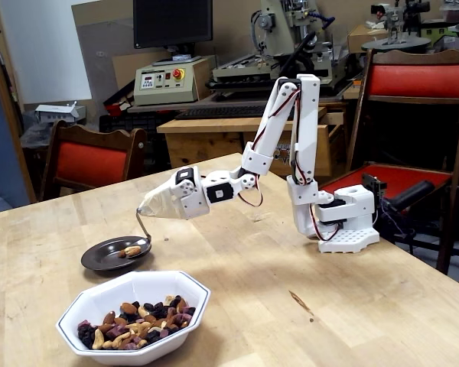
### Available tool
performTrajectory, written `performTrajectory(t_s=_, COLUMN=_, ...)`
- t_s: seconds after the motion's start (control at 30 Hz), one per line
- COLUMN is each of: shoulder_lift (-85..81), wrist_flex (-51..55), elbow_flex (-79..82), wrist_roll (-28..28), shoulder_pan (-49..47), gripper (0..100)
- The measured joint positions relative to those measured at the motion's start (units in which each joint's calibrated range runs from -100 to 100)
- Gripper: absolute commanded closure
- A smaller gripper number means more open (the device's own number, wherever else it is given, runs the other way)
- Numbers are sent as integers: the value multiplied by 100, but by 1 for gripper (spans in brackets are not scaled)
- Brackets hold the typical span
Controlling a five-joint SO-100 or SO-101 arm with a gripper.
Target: Use spoon to take food
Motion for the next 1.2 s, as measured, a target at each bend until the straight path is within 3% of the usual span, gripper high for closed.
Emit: performTrajectory(t_s=1.2, shoulder_lift=69, wrist_flex=0, elbow_flex=-849, wrist_roll=0, shoulder_pan=0, gripper=96)
